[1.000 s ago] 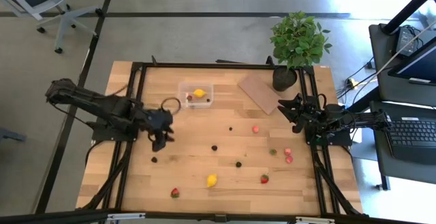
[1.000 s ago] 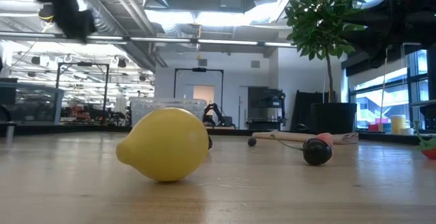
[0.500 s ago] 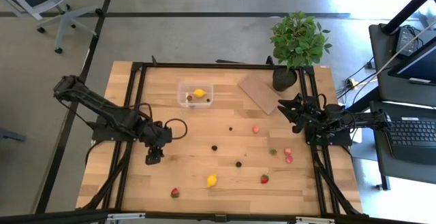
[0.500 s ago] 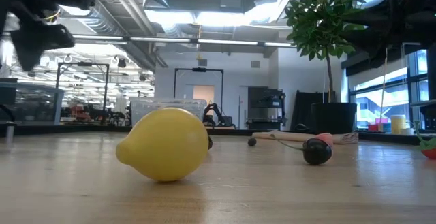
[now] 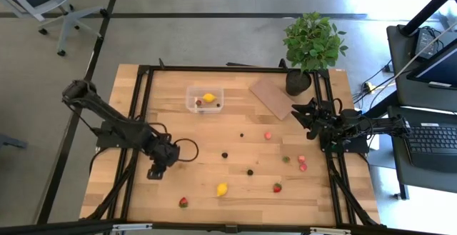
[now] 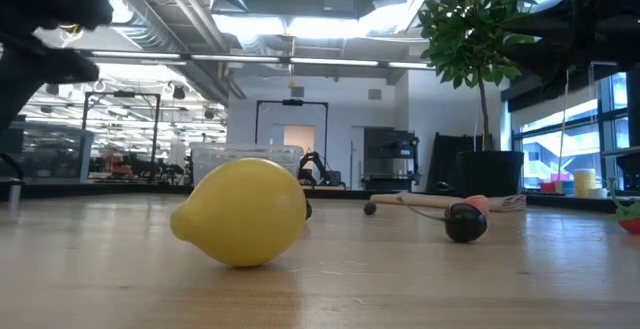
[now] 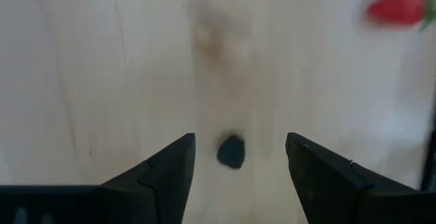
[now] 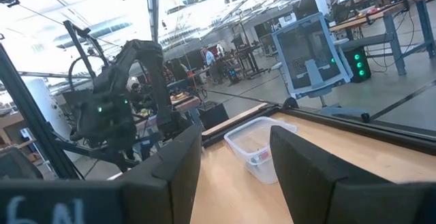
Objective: Pick and placing Produce into tupperware
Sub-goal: Put the blackberry into the transparent bin
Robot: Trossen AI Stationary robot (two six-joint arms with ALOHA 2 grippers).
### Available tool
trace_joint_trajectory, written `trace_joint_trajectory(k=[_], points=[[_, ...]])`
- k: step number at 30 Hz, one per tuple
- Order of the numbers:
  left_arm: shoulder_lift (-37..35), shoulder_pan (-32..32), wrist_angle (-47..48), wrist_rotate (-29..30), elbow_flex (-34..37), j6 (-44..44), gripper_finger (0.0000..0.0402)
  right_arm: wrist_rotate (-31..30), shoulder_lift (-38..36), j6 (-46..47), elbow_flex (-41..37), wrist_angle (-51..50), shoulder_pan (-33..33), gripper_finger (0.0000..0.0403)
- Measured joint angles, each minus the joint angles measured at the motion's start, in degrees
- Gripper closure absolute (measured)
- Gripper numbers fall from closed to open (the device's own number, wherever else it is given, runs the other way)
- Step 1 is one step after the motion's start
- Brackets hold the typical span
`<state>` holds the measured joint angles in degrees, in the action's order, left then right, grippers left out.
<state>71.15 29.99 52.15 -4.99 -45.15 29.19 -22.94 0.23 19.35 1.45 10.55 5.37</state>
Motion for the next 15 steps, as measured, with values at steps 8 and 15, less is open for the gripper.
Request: trace_joint_trajectory(k=[8, 15], points=[[6.6, 2.9, 0.3, 0.9, 0.0, 0.5, 0.0181, 0.0, 0.0, 2.2, 0.0, 0.0, 0.0, 0.0224], [9.3, 3.2, -4.1, -4.6, 2.9, 0.8, 0.0191, 0.0, 0.0, 3.1, 0.0, 0.1, 0.0, 0.0224]])
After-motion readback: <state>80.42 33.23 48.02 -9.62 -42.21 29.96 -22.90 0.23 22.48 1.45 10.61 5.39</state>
